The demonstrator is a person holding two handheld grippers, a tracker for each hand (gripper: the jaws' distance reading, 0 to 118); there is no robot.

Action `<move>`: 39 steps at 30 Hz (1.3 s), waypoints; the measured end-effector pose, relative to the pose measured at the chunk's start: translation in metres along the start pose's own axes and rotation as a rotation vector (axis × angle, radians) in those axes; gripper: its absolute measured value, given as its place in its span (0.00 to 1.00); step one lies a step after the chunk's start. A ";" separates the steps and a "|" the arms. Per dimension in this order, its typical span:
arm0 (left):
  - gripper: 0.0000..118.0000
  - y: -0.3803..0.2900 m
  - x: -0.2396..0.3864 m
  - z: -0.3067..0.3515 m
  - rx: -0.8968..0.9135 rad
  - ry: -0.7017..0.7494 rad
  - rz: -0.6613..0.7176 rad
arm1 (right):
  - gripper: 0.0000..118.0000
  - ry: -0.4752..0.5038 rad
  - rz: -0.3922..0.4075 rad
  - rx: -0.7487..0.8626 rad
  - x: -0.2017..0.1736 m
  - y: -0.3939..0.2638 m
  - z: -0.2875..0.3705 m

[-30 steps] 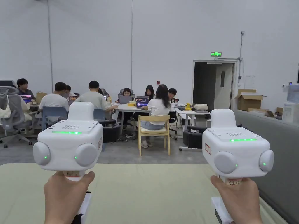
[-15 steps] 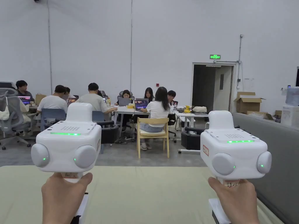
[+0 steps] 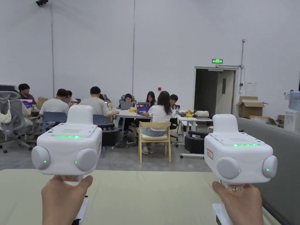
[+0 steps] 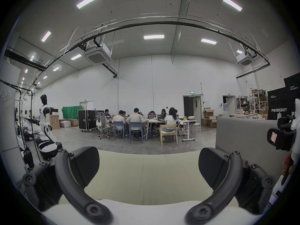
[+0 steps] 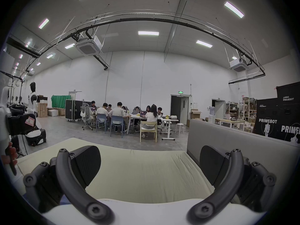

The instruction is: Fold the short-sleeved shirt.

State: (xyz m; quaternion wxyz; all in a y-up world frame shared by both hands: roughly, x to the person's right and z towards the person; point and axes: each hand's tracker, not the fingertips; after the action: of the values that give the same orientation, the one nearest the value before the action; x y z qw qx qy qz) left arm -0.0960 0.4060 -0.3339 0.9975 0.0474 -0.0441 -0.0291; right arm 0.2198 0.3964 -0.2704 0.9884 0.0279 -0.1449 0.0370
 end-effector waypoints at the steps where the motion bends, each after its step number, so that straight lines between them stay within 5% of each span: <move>1: 1.00 0.000 0.000 0.000 0.000 -0.001 0.000 | 1.00 0.001 0.002 -0.001 0.000 0.000 0.000; 18: 1.00 0.003 -0.008 -0.002 -0.001 0.017 0.001 | 1.00 0.014 -0.038 -0.028 0.004 -0.004 -0.004; 26: 1.00 0.002 -0.008 -0.001 -0.005 0.022 0.005 | 1.00 0.007 0.015 -0.031 0.000 -0.009 -0.004; 39: 1.00 -0.004 -0.003 0.000 -0.022 0.011 -0.011 | 1.00 0.017 -0.063 -0.045 0.013 -0.007 -0.007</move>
State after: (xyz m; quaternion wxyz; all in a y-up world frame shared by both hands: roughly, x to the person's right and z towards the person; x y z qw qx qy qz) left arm -0.0991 0.4020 -0.3350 0.9980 0.0370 -0.0380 -0.0346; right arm 0.2344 0.3905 -0.2739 0.9906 0.0098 -0.1364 0.0025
